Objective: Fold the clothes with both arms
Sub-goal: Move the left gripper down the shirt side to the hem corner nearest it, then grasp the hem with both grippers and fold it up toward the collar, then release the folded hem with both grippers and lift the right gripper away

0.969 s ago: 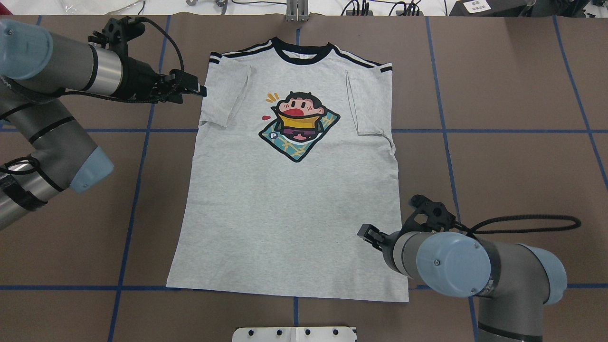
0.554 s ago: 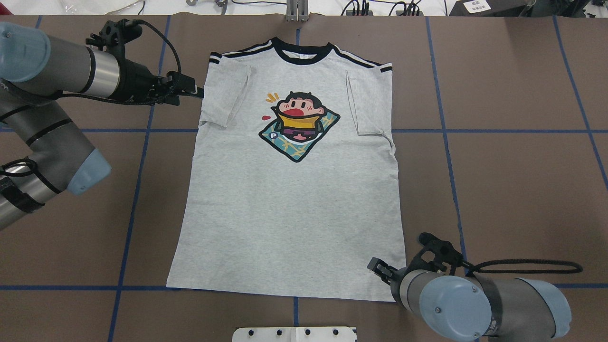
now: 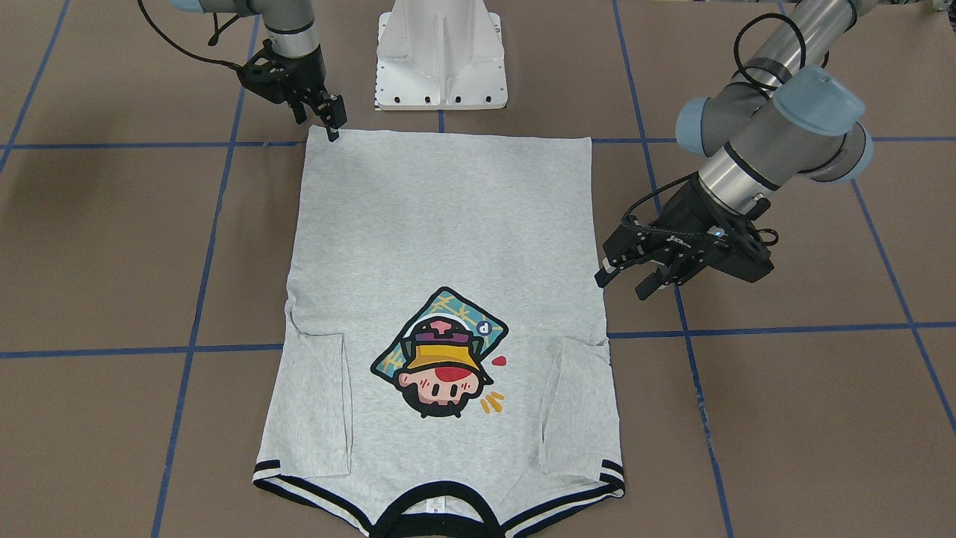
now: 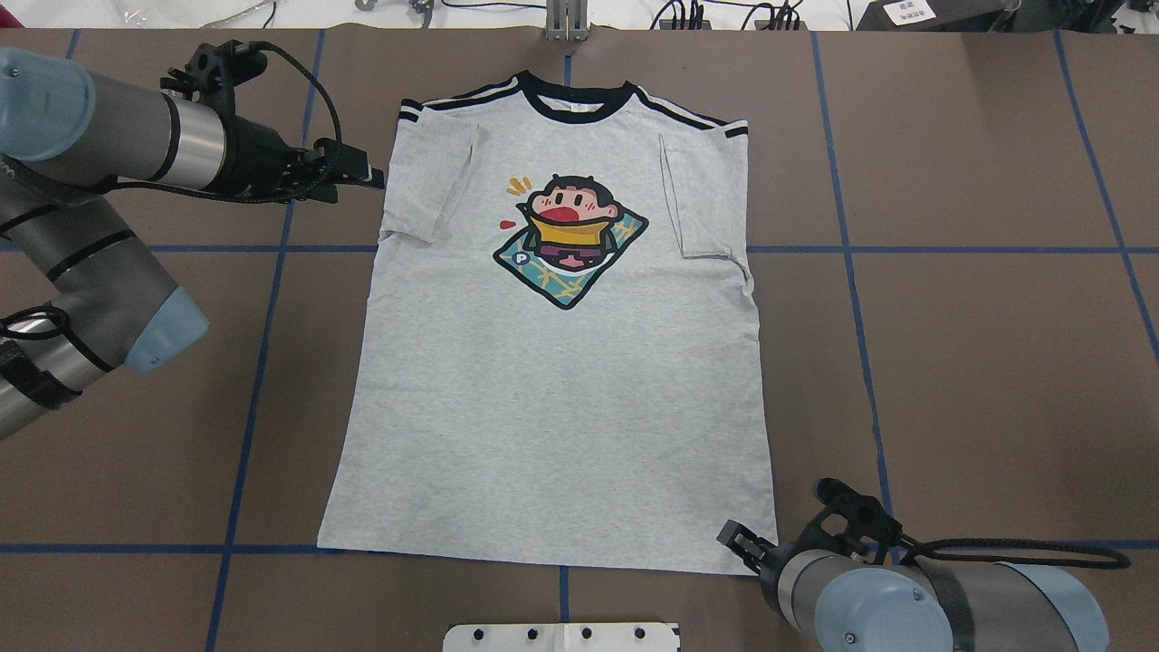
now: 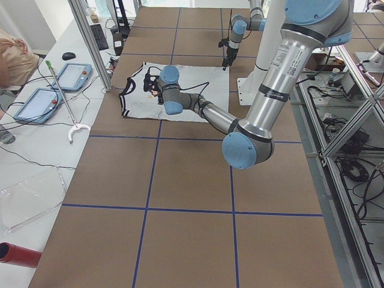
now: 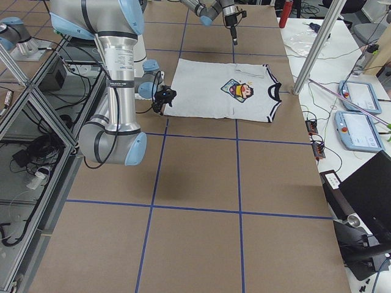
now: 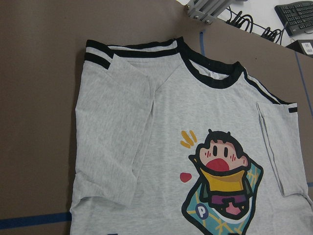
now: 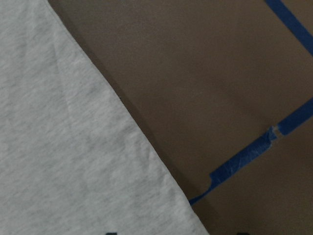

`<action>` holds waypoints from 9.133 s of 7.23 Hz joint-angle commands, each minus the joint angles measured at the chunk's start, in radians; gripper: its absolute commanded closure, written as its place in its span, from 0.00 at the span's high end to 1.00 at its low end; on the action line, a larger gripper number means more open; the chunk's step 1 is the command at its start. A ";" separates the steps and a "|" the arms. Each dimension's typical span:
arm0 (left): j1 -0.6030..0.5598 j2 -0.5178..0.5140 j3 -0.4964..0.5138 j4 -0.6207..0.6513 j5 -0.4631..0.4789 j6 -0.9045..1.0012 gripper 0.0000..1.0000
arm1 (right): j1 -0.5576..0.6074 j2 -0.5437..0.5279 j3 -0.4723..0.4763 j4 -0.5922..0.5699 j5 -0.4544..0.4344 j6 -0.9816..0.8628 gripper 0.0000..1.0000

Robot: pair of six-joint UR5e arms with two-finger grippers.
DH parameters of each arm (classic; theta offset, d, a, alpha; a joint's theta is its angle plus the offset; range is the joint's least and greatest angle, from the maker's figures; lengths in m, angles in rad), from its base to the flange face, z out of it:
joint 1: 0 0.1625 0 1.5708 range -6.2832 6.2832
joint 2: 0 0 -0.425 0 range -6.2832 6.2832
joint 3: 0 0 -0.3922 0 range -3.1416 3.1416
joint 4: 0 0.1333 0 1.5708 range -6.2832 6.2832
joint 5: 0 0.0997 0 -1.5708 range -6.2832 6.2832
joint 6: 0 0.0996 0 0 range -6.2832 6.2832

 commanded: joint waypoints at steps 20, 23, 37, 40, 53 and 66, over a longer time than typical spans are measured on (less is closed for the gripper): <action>0.686 0.400 -0.529 0.547 0.441 -0.502 0.90 | -0.026 -0.058 0.118 -0.003 -0.032 0.025 0.00; 0.687 0.397 -0.501 0.547 0.443 -0.502 0.72 | -0.028 -0.061 0.119 -0.003 -0.032 0.025 0.00; 0.666 0.386 -0.828 0.627 0.401 -0.565 0.00 | 0.084 -0.165 0.330 -0.001 0.026 -0.002 0.00; 0.320 0.155 -0.610 0.737 0.359 -0.179 0.00 | 0.422 0.178 0.084 -0.102 0.189 -0.281 0.00; 0.065 -0.227 0.376 0.110 0.407 0.067 0.00 | 0.784 0.606 -0.894 0.250 0.246 -0.593 0.00; -0.006 -0.215 0.378 0.111 0.397 0.152 0.54 | 0.651 0.322 -0.469 0.255 0.241 -0.403 0.99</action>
